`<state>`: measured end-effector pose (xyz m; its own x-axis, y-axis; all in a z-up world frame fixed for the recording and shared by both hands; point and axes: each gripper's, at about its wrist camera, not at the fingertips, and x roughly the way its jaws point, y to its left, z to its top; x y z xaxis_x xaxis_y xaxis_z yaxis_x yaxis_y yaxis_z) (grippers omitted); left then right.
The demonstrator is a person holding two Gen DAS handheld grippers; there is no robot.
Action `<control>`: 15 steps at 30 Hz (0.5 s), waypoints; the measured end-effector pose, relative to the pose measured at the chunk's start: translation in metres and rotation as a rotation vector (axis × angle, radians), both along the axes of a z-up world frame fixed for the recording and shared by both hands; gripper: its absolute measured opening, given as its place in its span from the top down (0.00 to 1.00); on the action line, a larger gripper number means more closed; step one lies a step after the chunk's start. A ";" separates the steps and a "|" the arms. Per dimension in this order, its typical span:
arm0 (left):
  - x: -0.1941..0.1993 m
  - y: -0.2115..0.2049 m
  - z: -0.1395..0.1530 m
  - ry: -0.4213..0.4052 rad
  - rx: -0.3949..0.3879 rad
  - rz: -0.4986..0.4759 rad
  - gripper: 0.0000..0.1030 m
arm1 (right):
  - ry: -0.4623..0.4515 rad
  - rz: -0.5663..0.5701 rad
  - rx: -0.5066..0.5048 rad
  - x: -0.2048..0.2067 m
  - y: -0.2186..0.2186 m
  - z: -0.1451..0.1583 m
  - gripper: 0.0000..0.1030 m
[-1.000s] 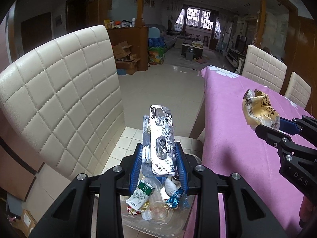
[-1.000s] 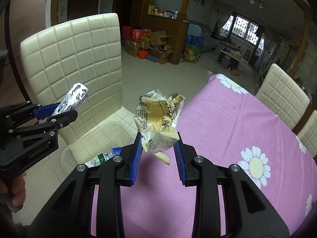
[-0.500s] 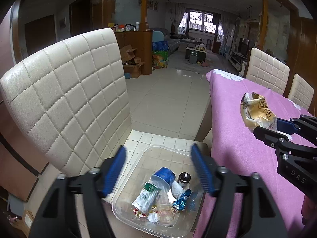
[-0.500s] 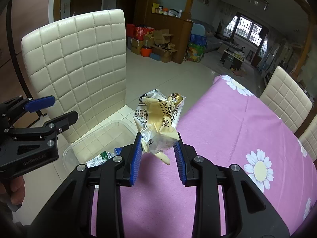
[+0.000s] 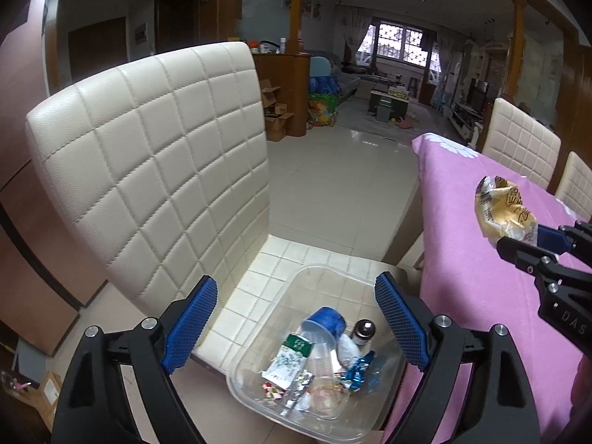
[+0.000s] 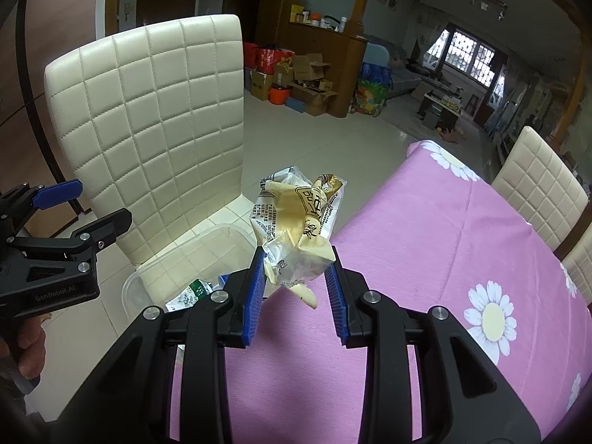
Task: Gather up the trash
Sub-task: 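Open the left gripper to drop the blister pack while the right drops the yellow wrapper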
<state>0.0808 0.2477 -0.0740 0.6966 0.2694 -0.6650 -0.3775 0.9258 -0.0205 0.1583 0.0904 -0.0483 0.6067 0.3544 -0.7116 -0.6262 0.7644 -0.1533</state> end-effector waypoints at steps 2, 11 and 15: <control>-0.002 0.001 -0.001 0.002 0.014 0.004 0.17 | -0.001 0.008 -0.001 -0.001 0.002 0.000 0.68; -0.011 0.007 -0.002 0.003 0.047 0.024 0.17 | 0.008 0.045 -0.001 -0.004 0.017 -0.002 0.66; -0.013 0.014 -0.004 0.006 0.045 0.041 0.17 | 0.002 0.065 -0.001 -0.008 0.025 -0.001 0.66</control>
<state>0.0675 0.2620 -0.0780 0.6802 0.3273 -0.6559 -0.4152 0.9094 0.0231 0.1502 0.1152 -0.0490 0.5812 0.3922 -0.7130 -0.6747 0.7221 -0.1528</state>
